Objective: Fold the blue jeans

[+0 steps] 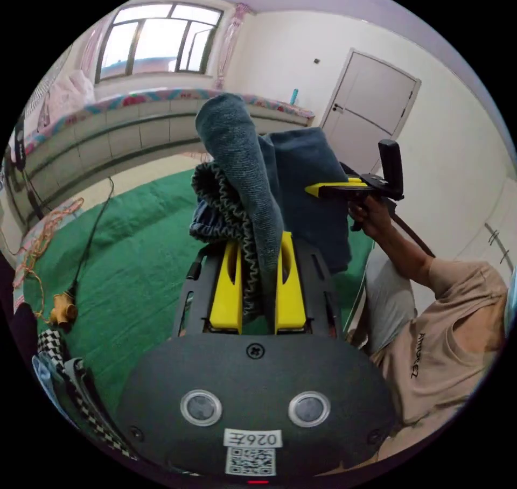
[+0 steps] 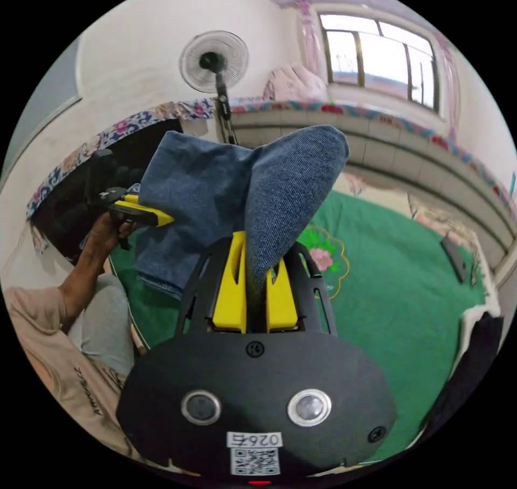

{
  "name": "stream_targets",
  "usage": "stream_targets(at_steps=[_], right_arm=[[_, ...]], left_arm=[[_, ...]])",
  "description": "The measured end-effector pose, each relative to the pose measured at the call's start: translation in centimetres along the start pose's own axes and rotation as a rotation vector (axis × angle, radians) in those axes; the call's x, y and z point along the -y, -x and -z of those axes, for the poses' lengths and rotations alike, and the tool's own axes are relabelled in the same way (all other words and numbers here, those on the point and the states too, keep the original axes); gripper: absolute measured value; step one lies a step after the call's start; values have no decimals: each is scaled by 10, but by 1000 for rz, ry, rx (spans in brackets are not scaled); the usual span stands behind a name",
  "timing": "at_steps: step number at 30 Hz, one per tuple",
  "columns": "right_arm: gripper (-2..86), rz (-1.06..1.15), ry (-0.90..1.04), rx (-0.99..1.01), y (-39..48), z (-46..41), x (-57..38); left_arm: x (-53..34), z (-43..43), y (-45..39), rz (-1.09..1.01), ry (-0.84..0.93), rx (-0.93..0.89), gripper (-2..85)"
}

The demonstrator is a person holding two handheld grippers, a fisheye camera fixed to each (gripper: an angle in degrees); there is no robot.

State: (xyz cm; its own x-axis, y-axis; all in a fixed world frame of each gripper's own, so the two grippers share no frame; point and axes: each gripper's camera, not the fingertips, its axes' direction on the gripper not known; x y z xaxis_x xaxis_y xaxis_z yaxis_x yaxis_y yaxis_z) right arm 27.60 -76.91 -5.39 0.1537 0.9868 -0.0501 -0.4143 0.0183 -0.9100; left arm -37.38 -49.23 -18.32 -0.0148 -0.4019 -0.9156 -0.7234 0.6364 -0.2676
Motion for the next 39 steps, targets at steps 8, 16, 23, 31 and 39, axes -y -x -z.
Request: stream_targets(at_steps=[8, 16, 23, 31, 39], right_arm=[[10, 450, -245, 143, 249, 62, 36], [16, 835, -295, 315, 507, 34, 142], [36, 678, 59, 198, 678, -119, 213], [-9, 691, -8, 268, 696, -147, 174], [-10, 795, -9, 275, 672, -158, 138]], left_arm=[[-132, 224, -161, -91, -300, 472, 96], [-242, 424, -193, 185, -463, 861, 100], [-358, 482, -77, 842, -466, 978, 84], [-357, 448, -179, 286, -612, 1447, -9], [-390, 374, -75, 380, -238, 1160, -10]])
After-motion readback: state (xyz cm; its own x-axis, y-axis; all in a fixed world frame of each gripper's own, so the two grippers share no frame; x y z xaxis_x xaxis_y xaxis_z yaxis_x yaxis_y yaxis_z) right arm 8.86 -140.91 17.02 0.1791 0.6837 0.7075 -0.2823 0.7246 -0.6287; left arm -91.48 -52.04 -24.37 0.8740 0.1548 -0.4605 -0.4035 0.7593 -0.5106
